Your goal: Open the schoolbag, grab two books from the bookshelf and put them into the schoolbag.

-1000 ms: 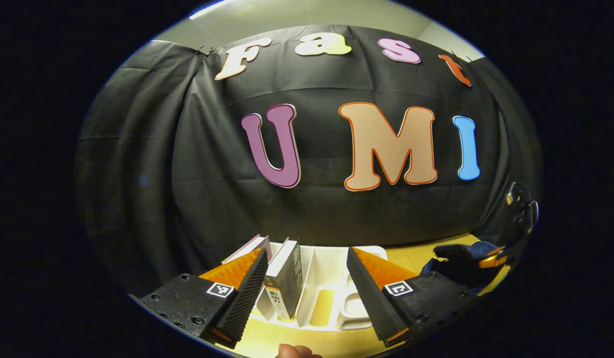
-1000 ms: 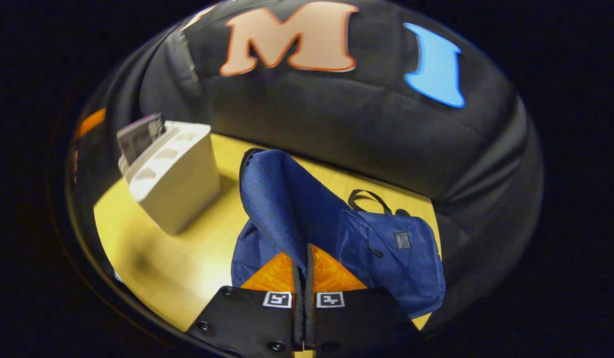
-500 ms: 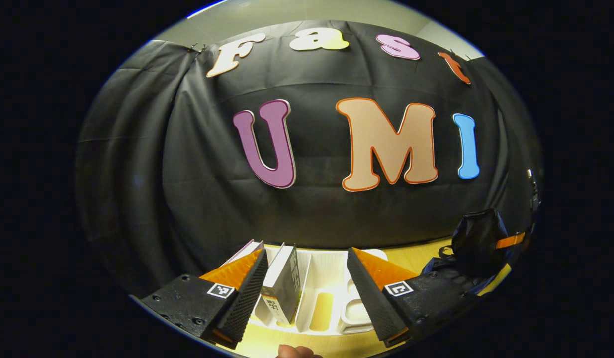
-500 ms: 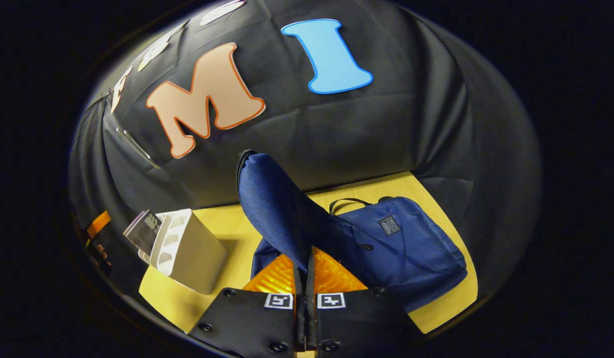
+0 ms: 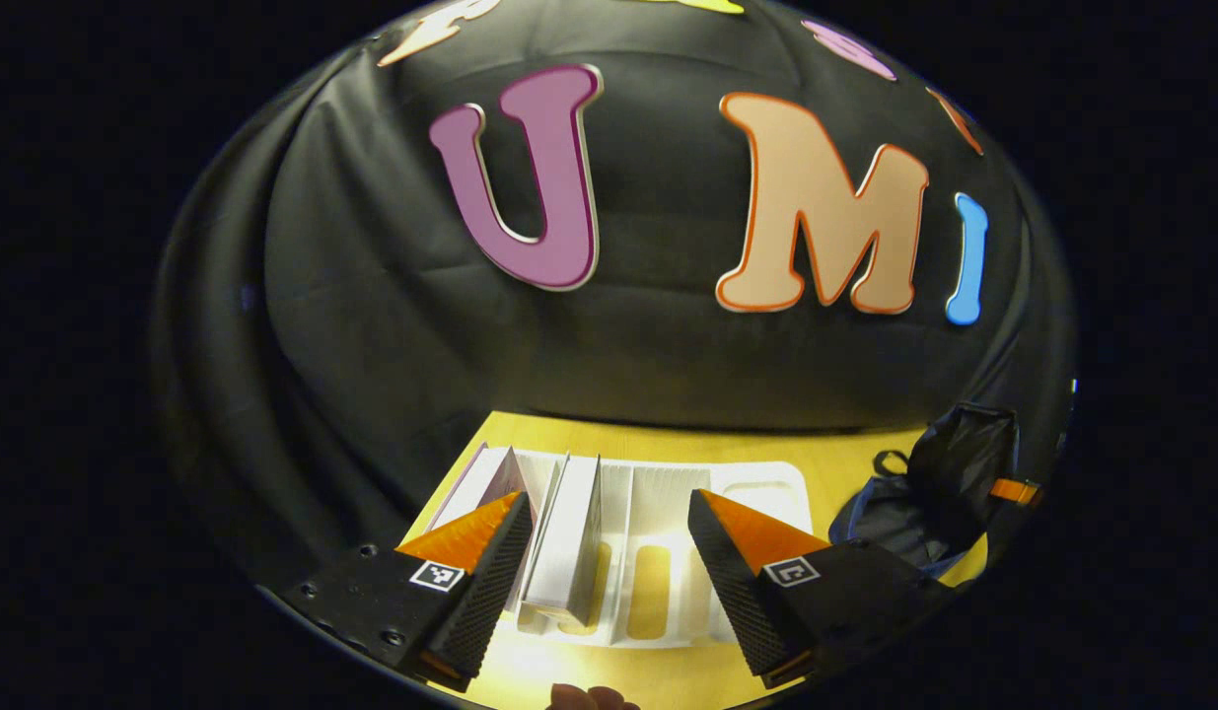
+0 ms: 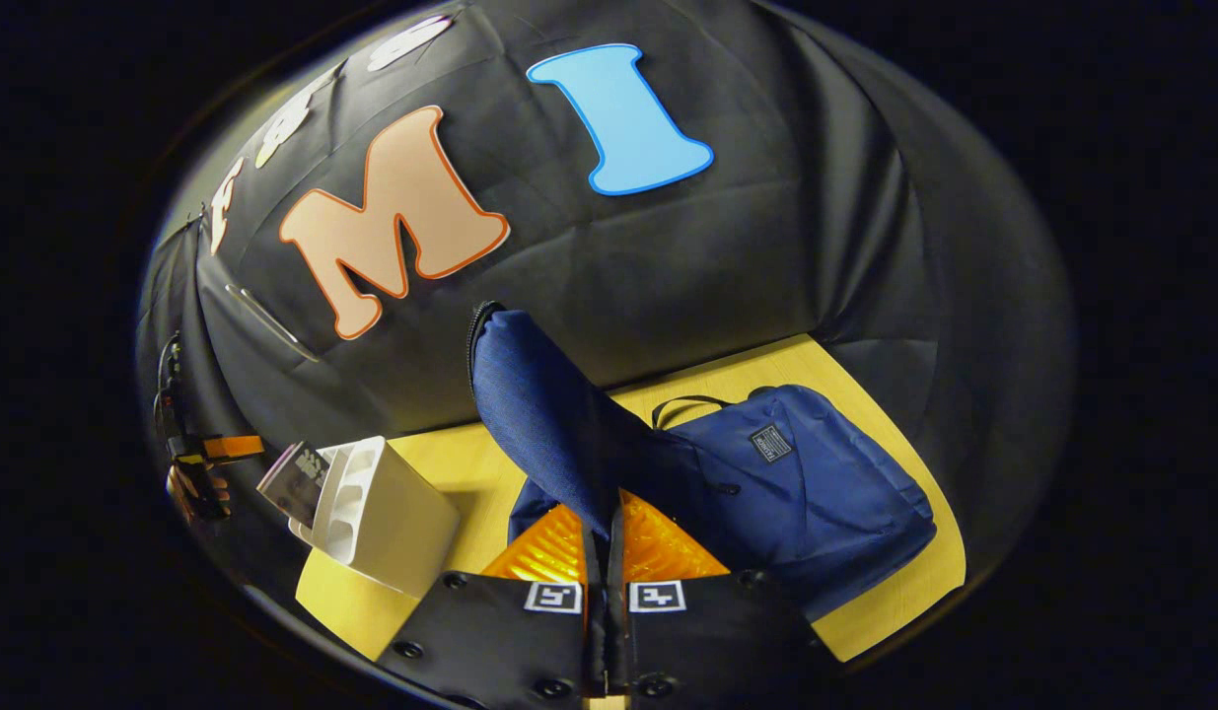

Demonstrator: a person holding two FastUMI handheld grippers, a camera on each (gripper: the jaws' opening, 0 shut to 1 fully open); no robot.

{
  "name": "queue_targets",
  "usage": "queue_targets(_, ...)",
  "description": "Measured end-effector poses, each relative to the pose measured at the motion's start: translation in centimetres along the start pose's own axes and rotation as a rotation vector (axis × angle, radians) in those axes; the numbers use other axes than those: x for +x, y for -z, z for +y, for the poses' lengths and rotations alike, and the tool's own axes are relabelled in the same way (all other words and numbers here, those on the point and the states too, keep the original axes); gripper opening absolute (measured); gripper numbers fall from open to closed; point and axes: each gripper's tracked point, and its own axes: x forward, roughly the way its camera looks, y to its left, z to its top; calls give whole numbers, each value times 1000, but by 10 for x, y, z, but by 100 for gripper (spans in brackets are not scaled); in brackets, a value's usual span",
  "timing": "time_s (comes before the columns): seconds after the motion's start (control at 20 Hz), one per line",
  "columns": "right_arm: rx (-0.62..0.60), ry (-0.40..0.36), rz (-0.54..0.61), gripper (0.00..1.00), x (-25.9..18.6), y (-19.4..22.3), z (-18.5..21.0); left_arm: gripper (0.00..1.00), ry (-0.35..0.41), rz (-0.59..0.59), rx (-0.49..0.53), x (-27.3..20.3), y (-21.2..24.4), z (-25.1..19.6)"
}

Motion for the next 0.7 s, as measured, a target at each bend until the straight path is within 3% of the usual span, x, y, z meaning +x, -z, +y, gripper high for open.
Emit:
queue_targets(0.3,4,-8,-8,2,-2,-1,0,92,-5,259,63,43,33,19)
queue_targets(0.7,-11,-8,-5,4,-1,0,0,87,-2,381,139,64,53,28)
